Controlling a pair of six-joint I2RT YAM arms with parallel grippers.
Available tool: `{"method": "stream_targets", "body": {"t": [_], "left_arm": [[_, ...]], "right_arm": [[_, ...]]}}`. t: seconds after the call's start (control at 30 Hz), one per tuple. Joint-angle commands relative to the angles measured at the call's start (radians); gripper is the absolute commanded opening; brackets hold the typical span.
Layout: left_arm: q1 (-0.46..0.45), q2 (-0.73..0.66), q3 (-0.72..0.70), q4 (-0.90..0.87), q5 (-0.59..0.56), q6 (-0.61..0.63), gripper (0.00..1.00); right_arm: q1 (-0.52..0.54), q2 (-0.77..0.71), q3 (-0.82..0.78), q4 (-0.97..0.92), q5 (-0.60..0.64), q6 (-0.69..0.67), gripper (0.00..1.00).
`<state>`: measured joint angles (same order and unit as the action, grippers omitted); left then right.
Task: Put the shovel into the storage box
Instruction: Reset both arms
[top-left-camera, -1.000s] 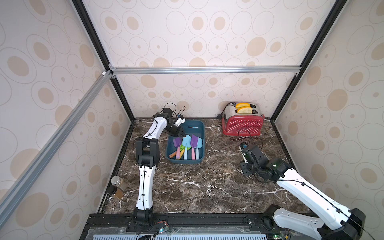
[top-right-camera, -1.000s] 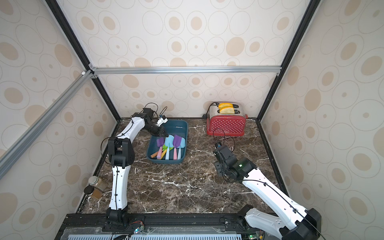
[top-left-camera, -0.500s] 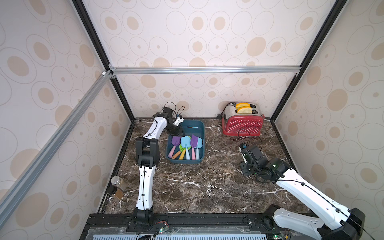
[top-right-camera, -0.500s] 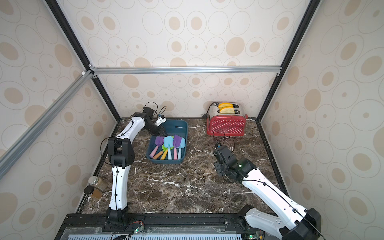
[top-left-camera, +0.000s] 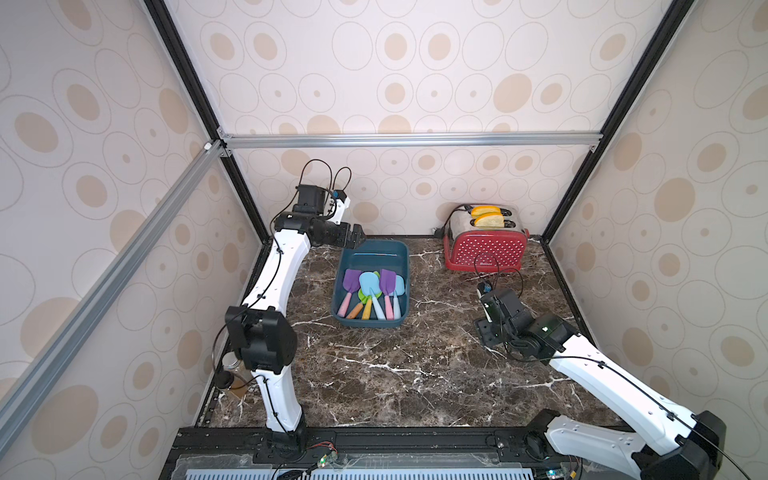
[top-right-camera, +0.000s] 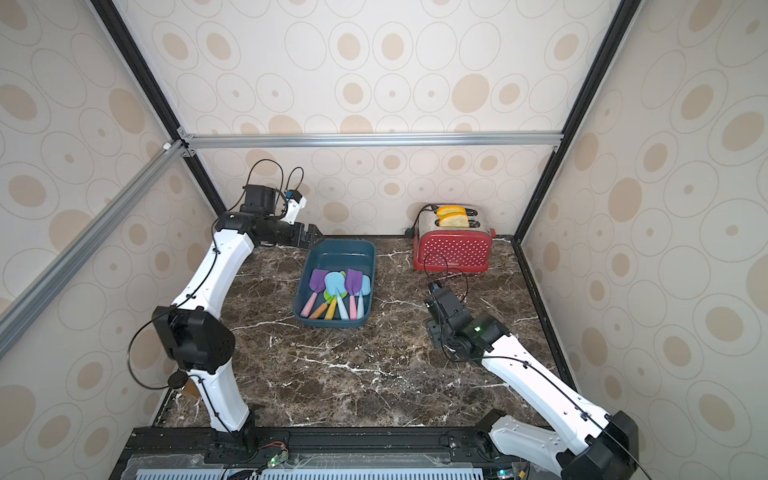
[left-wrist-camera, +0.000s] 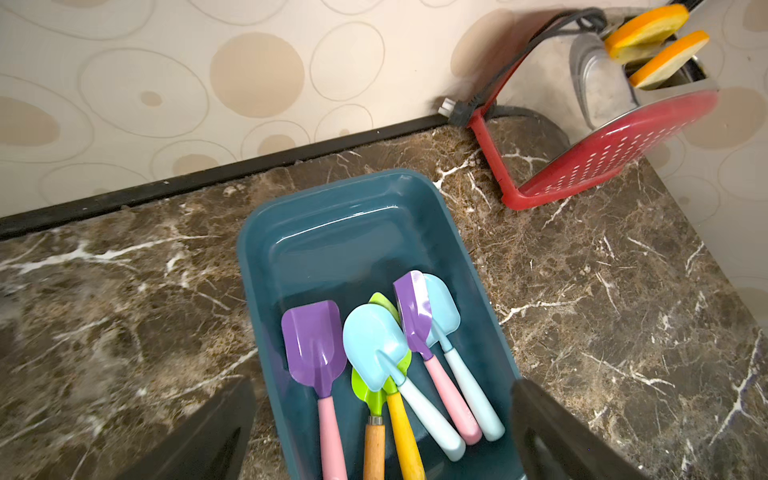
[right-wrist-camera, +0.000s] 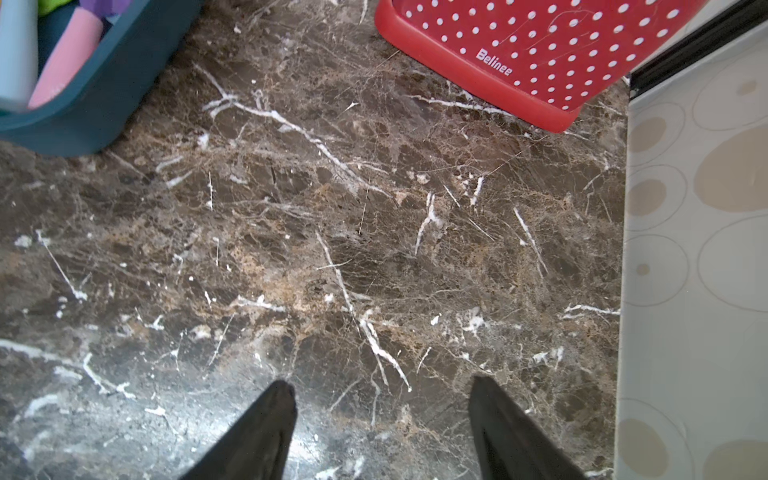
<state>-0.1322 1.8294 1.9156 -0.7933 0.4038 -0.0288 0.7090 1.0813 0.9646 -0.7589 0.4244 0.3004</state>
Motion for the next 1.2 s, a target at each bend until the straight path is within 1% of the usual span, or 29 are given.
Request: {"method": "stream_targets", "body": {"t": [0.0, 0.07, 0.1, 0.13, 0.2, 0.3, 0.37, 0.43, 0.5, 0.57, 0.6, 0.7, 0.73, 0.8, 0.87, 0.9, 0.93, 1.0, 1.07, 1.13, 1.17], "left_arm": [[-0.006, -0.100, -0.187, 0.099, -0.138, -0.057, 0.99], [-0.006, -0.187, -0.320, 0.153, -0.217, -0.081, 0.99], [-0.005, -0.234, -0.396, 0.219, -0.266, -0.096, 0.99], [-0.006, -0.272, -0.456, 0.256, -0.299, -0.103, 0.99], [-0.006, -0.345, -0.585, 0.335, -0.403, -0.112, 0.99], [-0.004, -0.408, -0.718, 0.397, -0.588, -0.115, 0.99], [0.014, -0.433, -0.804, 0.449, -0.643, -0.114, 0.99], [0.037, -0.455, -0.904, 0.541, -0.705, -0.114, 0.99], [0.064, -0.467, -1.004, 0.652, -0.753, -0.119, 0.99], [0.091, -0.470, -1.079, 0.755, -0.759, -0.130, 0.99], [0.101, -0.469, -1.114, 0.814, -0.764, -0.130, 0.99], [0.114, -0.441, -1.185, 0.958, -0.766, -0.095, 0.99], [0.114, -0.424, -1.199, 0.997, -0.765, -0.081, 0.99], [0.120, -0.375, -1.233, 1.100, -0.747, -0.051, 0.99], [0.126, -0.329, -1.254, 1.178, -0.696, -0.037, 0.99], [0.128, -0.316, -1.254, 1.191, -0.673, -0.035, 0.99], [0.129, -0.306, -1.257, 1.203, -0.673, -0.034, 0.99], [0.142, -0.275, -1.271, 1.260, -0.652, -0.040, 0.99], [0.151, -0.271, -1.258, 1.235, -0.639, -0.047, 0.99], [0.164, -0.276, -1.270, 1.250, -0.614, -0.054, 0.99], [0.177, -0.285, -1.289, 1.279, -0.582, -0.060, 0.99]], "right_arm": [[-0.027, 0.014, -0.003, 0.074, 0.054, -0.019, 0.87], [-0.059, 0.021, -0.020, 0.104, 0.054, -0.020, 0.95], [-0.083, 0.024, -0.032, 0.121, 0.053, -0.011, 1.00], [-0.110, 0.030, -0.035, 0.133, 0.051, -0.001, 1.00], [-0.173, 0.053, -0.033, 0.158, 0.058, 0.017, 1.00], [-0.215, 0.102, -0.067, 0.269, 0.184, -0.023, 1.00], [-0.234, 0.133, -0.112, 0.383, 0.228, -0.105, 1.00], [-0.269, 0.158, -0.169, 0.514, 0.220, -0.190, 1.00], [-0.330, 0.190, -0.204, 0.596, 0.198, -0.195, 1.00], [-0.402, 0.207, -0.241, 0.679, 0.172, -0.178, 1.00], [-0.436, 0.210, -0.285, 0.768, 0.155, -0.186, 1.00], [-0.524, 0.220, -0.394, 0.987, 0.058, -0.238, 1.00], [-0.549, 0.227, -0.421, 1.042, 0.029, -0.237, 1.00], [-0.606, 0.251, -0.465, 1.131, -0.057, -0.234, 1.00], [-0.642, 0.287, -0.500, 1.242, -0.090, -0.239, 0.99], [-0.651, 0.287, -0.483, 1.209, -0.108, -0.242, 0.98], [-0.657, 0.293, -0.486, 1.243, -0.124, -0.259, 0.98], [-0.664, 0.317, -0.519, 1.372, -0.150, -0.290, 0.98], [-0.677, 0.343, -0.527, 1.412, -0.190, -0.282, 0.97], [-0.682, 0.386, -0.570, 1.539, -0.225, -0.290, 0.96], [-0.682, 0.398, -0.583, 1.573, -0.246, -0.300, 0.94]]}}
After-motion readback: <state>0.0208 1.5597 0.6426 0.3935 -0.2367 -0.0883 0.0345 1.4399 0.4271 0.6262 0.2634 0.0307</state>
